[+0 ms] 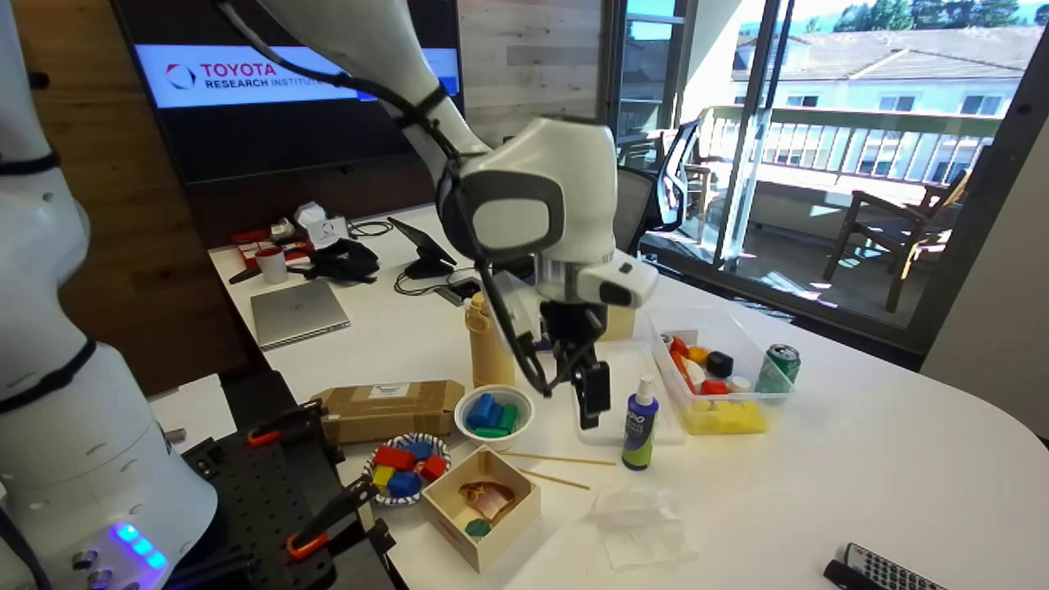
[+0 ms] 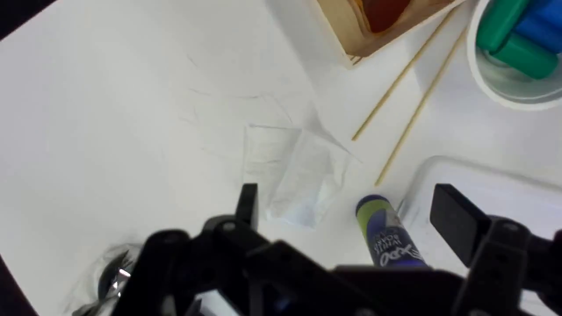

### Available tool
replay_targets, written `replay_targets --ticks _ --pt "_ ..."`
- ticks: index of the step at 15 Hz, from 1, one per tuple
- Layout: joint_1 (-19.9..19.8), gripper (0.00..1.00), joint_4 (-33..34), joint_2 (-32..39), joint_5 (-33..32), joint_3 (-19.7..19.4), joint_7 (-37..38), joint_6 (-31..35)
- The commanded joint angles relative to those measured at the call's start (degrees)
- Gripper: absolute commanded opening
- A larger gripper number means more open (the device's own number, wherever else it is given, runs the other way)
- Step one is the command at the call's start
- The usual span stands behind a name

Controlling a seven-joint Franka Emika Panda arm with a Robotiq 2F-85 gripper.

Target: Pick up the white napkin on the right then set it back down table.

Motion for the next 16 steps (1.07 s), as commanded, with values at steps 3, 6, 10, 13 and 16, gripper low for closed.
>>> replay_targets --ticks 3,6,10,13,16 --pt "-8.84 1.00 7.44 15.99 13.78 6.68 -4.52 6.64" --pt "-13.24 1.00 12.00 21.48 17.52 10.42 -4.09 6.23" --pt "-15.40 1.00 17.55 26.54 18.34 11.37 -2.77 5.79" --pt "-15.61 1.00 21.06 29.01 17.87 11.14 -1.67 4.61" --pt "-15.70 1.00 20.23 28.73 17.53 11.28 -2.46 5.54"
